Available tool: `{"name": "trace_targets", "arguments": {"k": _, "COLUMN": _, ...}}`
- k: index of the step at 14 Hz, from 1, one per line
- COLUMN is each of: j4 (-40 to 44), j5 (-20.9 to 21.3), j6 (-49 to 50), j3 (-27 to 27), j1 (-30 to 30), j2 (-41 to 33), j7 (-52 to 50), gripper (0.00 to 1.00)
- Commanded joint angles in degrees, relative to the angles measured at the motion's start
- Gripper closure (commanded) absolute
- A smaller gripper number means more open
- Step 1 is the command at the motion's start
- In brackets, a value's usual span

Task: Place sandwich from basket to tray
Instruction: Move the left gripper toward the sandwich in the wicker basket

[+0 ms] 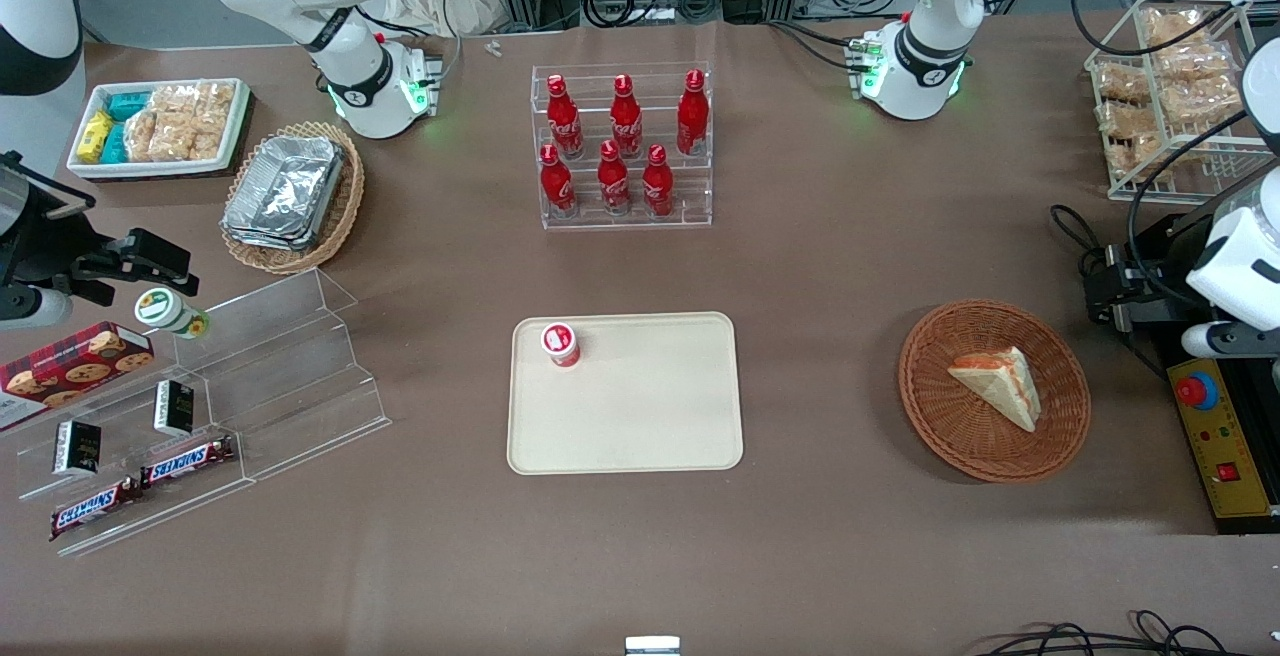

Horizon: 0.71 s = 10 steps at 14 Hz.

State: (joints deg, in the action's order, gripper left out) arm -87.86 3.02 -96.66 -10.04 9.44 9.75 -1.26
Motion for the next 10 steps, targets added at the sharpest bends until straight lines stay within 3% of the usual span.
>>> {"name": "trace_targets", "arguments": {"k": 1, "j4": 1.2, "j5": -0.04, "j6": -0.01, "j3": -0.42, "j1": 0.4, "j2": 0.62, "j7": -0.15, "gripper": 0.0}}
{"name": "trace_targets", "arguments": {"k": 4, "j4": 3.21, "j5": -0.56, "j6": 0.16, "j3": -0.33, "j1": 0.49, "j2": 2.55, "j7": -1.54, "gripper": 0.0}}
{"name": "trace_targets", "arguments": {"k": 6, "j4": 2.17, "j5": -1.52, "j6": 0.07, "j3": -0.24, "j1": 1.62, "j2": 3.16, "j7": -9.77, "gripper": 0.0}}
{"name": "trace_targets", "arguments": {"k": 10, "j4": -8.88, "j5": -0.64, "j6": -8.6, "j3": -0.15, "j1": 2.16, "j2": 2.03, "j7": -20.39, "gripper": 0.0}}
